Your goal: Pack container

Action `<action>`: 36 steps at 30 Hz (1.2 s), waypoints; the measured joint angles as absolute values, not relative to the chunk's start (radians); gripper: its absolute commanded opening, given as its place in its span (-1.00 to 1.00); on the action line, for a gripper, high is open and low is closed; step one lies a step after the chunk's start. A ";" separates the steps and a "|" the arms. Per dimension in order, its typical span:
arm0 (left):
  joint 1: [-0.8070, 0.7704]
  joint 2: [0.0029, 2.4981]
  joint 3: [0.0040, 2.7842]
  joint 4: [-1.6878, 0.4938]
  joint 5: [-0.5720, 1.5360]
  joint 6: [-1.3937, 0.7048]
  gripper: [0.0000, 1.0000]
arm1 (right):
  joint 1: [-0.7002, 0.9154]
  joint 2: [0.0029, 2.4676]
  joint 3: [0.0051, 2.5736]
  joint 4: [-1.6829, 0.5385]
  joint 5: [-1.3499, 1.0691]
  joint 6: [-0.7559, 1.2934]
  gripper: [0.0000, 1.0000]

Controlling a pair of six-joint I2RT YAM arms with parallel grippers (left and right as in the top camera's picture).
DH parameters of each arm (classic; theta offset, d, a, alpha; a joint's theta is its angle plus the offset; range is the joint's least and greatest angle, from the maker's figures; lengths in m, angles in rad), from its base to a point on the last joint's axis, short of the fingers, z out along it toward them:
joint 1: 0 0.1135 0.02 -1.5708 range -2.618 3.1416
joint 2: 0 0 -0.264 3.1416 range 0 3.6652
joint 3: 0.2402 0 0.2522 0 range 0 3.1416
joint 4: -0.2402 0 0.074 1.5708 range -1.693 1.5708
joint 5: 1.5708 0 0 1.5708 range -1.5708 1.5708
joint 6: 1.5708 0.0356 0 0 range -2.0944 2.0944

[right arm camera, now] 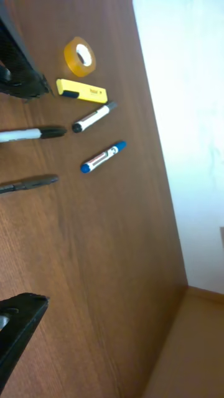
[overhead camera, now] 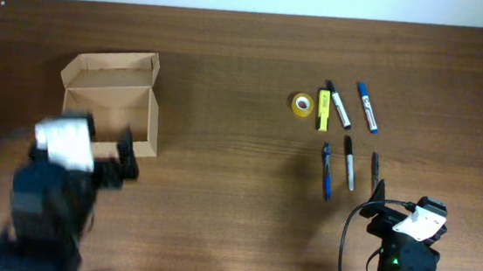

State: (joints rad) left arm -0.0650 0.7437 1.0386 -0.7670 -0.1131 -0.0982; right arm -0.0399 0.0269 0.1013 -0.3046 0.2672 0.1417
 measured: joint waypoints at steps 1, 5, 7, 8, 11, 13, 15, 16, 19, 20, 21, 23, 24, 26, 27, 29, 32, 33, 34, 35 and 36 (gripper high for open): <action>-0.065 0.859 1.152 -0.853 -0.120 -0.097 0.99 | -0.040 0.027 0.101 -0.305 0.268 0.141 0.99; -0.065 1.207 1.473 -1.096 -0.130 -0.085 0.99 | -0.040 0.027 0.101 -0.305 0.268 0.142 0.98; -0.065 1.351 1.595 -1.132 -0.113 -0.080 0.99 | -0.040 0.027 0.101 -0.305 0.268 0.141 0.98; -0.065 1.420 1.645 -1.146 -0.093 -0.078 0.99 | -0.040 0.026 0.101 -0.305 0.268 0.142 0.98; -0.065 1.544 1.708 -1.148 -0.025 -0.075 0.99 | -0.040 0.026 0.101 -0.305 0.268 0.141 0.98; -0.065 1.608 1.715 -1.139 0.016 -0.073 0.99 | -0.040 0.026 0.101 -0.305 0.268 0.141 0.98; -0.065 1.655 1.715 -1.140 0.038 -0.074 0.99 | -0.040 0.026 0.101 -0.305 0.268 0.142 0.98; -0.065 1.681 1.715 -1.141 0.047 -0.080 0.59 | -0.040 0.026 0.101 -0.305 0.268 0.142 0.98; -0.065 1.755 1.717 -1.143 0.057 -0.104 0.34 | -0.040 0.026 0.101 -0.305 0.268 0.142 0.98; -0.065 1.780 1.717 -1.143 0.059 -0.112 0.34 | -0.040 0.026 0.101 -0.305 0.268 0.142 0.98; -0.065 1.804 1.717 -1.140 0.061 -0.122 0.32 | -0.040 0.026 0.101 -0.305 0.268 0.142 0.98; -0.065 1.849 1.717 -1.135 0.064 -0.136 0.25 | -0.040 0.026 0.101 -0.305 0.268 0.142 0.98; -0.065 1.873 1.717 -1.133 0.064 -0.143 0.25 | -0.040 0.026 0.101 -0.305 0.268 0.142 0.98; -0.065 1.925 1.718 -1.132 0.053 -0.163 0.25 | -0.040 0.026 0.101 -0.305 0.268 0.142 0.98; -0.065 1.945 1.718 -1.132 0.047 -0.173 0.24 | -0.040 0.026 0.101 -0.305 0.268 0.141 0.98; -0.065 1.995 1.719 -1.132 0.029 -0.187 0.21 | -0.040 0.026 0.101 -0.305 0.268 0.142 0.98; -0.065 2.055 1.719 -1.119 0.018 -0.200 0.10 | -0.040 0.026 0.101 -0.305 0.268 0.141 0.98; -0.065 2.073 1.719 -1.112 0.014 -0.204 0.01 | -0.040 0.026 0.101 -0.305 0.268 0.142 0.98; -0.065 2.088 1.719 -1.105 0.011 -0.208 -0.22 | -0.040 0.026 0.101 -0.305 0.268 0.141 0.98; -0.065 2.102 1.719 -1.098 0.010 -0.214 -0.50 | -0.040 0.026 0.101 -0.305 0.268 0.142 0.98; -0.065 2.114 1.719 -1.094 0.009 -0.219 -0.87 | -0.040 0.026 0.101 -0.305 0.268 0.142 0.98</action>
State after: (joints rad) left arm -0.0650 2.1136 1.7187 -1.0939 0.0086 -0.2192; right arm -0.0399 0.0261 0.1013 -0.3050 0.2676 0.1417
